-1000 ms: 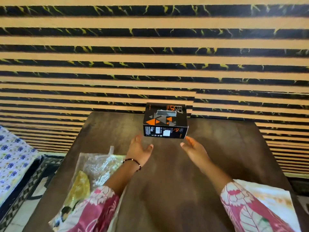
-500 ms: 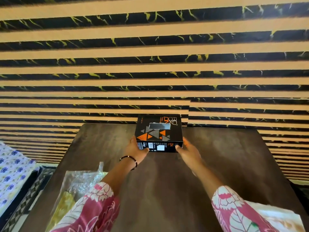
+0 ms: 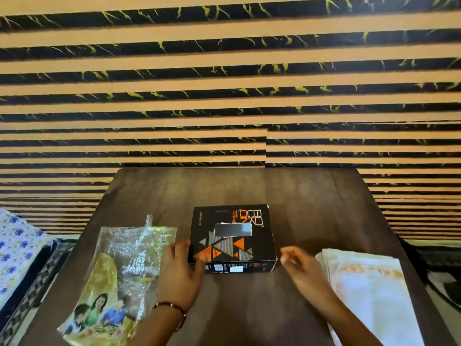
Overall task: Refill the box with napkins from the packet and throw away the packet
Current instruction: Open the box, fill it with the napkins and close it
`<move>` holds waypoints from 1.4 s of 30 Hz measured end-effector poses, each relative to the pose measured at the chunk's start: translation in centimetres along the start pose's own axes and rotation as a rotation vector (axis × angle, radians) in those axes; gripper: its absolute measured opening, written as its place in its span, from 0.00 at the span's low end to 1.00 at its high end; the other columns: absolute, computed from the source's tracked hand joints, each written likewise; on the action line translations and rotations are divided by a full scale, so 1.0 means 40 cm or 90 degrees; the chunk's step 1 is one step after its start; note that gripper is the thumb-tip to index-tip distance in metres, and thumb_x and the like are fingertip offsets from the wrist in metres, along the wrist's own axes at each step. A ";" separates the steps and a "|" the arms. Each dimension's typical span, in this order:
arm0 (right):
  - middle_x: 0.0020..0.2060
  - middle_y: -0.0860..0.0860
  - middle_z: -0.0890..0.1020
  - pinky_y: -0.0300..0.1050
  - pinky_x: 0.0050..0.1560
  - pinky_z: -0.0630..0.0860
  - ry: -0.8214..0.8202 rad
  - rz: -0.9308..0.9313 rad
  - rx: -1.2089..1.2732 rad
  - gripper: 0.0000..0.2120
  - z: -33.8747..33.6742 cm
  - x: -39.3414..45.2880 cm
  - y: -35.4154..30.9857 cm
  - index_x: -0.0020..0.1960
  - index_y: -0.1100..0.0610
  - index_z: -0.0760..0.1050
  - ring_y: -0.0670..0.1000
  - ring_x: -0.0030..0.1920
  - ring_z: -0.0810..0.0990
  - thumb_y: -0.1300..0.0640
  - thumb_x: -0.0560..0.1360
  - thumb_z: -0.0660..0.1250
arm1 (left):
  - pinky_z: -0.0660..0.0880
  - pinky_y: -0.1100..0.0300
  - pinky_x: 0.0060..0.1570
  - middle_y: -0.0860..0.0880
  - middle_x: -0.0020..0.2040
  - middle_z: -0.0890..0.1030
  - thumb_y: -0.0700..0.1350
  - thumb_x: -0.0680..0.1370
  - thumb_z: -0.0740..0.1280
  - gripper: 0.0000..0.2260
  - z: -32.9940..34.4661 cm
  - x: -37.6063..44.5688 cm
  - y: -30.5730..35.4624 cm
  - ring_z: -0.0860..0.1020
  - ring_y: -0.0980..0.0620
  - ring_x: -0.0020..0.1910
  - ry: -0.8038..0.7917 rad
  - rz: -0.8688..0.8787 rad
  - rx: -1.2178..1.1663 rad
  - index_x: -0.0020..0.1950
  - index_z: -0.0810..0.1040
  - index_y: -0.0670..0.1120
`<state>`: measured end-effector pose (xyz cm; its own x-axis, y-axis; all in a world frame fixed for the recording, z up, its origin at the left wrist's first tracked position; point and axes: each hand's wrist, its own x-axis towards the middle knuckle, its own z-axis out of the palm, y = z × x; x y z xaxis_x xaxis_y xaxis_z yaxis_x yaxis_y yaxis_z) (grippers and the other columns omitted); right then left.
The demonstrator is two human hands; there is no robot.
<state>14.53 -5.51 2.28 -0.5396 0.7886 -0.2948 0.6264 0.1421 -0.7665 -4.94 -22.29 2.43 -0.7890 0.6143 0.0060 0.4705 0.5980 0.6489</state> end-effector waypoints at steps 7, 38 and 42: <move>0.45 0.46 0.77 0.35 0.39 0.69 -0.017 0.025 -0.012 0.10 0.032 0.020 -0.050 0.57 0.55 0.73 0.46 0.46 0.75 0.56 0.76 0.63 | 0.38 0.44 0.71 0.49 0.78 0.46 0.58 0.78 0.51 0.28 0.120 0.065 0.104 0.44 0.47 0.76 -0.097 0.184 0.277 0.75 0.48 0.49; 0.64 0.49 0.72 0.54 0.64 0.67 -0.008 -0.202 -0.195 0.18 0.023 0.012 -0.005 0.66 0.48 0.64 0.52 0.65 0.63 0.59 0.77 0.58 | 0.29 0.43 0.68 0.55 0.77 0.42 0.69 0.70 0.38 0.34 0.164 -0.114 0.112 0.39 0.53 0.75 -0.117 0.181 0.320 0.74 0.41 0.57; 0.61 0.48 0.75 0.52 0.59 0.69 0.010 -0.220 -0.222 0.15 0.006 0.025 0.007 0.62 0.49 0.66 0.52 0.62 0.65 0.57 0.76 0.60 | 0.29 0.43 0.68 0.55 0.77 0.42 0.69 0.71 0.40 0.33 0.167 -0.108 0.110 0.39 0.54 0.75 -0.119 0.172 0.321 0.74 0.41 0.57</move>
<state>14.03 -4.84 1.62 -0.7421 0.6687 -0.0466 0.5650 0.5866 -0.5802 3.18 -18.86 0.17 -0.5543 0.8312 -0.0439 0.8100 0.5508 0.2014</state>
